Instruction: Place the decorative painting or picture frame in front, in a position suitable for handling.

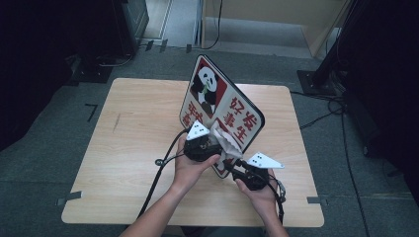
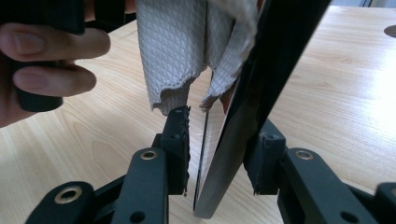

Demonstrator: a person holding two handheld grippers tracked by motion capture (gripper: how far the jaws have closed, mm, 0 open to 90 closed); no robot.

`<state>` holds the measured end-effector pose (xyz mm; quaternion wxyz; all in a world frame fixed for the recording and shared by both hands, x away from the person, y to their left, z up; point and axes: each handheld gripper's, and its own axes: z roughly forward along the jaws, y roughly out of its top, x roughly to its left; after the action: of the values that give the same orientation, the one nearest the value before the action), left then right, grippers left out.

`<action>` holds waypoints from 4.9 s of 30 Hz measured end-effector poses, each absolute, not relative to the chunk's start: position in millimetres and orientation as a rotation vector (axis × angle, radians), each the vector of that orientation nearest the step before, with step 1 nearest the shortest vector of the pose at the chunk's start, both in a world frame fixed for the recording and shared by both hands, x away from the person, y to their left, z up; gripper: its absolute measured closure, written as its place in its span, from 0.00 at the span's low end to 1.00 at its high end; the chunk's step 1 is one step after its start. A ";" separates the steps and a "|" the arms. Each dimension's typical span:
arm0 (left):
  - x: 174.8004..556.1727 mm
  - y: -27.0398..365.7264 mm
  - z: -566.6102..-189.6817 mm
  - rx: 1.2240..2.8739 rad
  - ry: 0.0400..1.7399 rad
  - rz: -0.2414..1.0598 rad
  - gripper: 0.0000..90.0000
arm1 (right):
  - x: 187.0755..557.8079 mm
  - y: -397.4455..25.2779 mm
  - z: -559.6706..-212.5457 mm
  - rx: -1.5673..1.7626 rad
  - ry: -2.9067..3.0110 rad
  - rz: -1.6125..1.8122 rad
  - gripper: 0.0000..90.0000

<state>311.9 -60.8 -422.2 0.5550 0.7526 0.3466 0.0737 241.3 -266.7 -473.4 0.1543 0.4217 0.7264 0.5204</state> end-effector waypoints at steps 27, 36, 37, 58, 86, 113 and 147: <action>323.6 -42.6 -450.9 1.841 0.945 0.229 0.78 | 233.5 -293.2 -438.4 1.199 2.006 1.600 0.64; 323.4 -42.0 -454.0 1.843 0.945 0.237 0.78 | 234.0 -298.8 -421.4 1.221 1.940 1.622 0.70; 323.1 -42.0 -454.6 1.846 0.943 0.241 0.78 | 234.1 -299.4 -420.3 1.225 1.940 1.631 0.71; 321.3 -42.1 -457.9 1.871 0.919 0.273 0.78 | 241.9 -301.8 -398.6 1.329 1.839 1.732 0.87; 330.4 -47.4 -432.7 1.770 0.896 0.280 0.86 | 242.8 -299.2 -395.4 1.329 1.846 1.676 0.89; 312.0 -64.8 -410.2 1.797 0.781 0.295 0.82 | 243.6 -297.4 -393.4 1.330 1.859 1.657 0.89; 274.9 -69.8 -462.8 1.924 0.810 0.189 0.85 | 245.5 -298.4 -393.9 1.339 1.858 1.652 0.89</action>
<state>274.9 -69.8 -462.8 0.4993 0.7953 0.3348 0.0783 245.5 -298.4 -393.9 0.1583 0.4680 0.6497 0.5777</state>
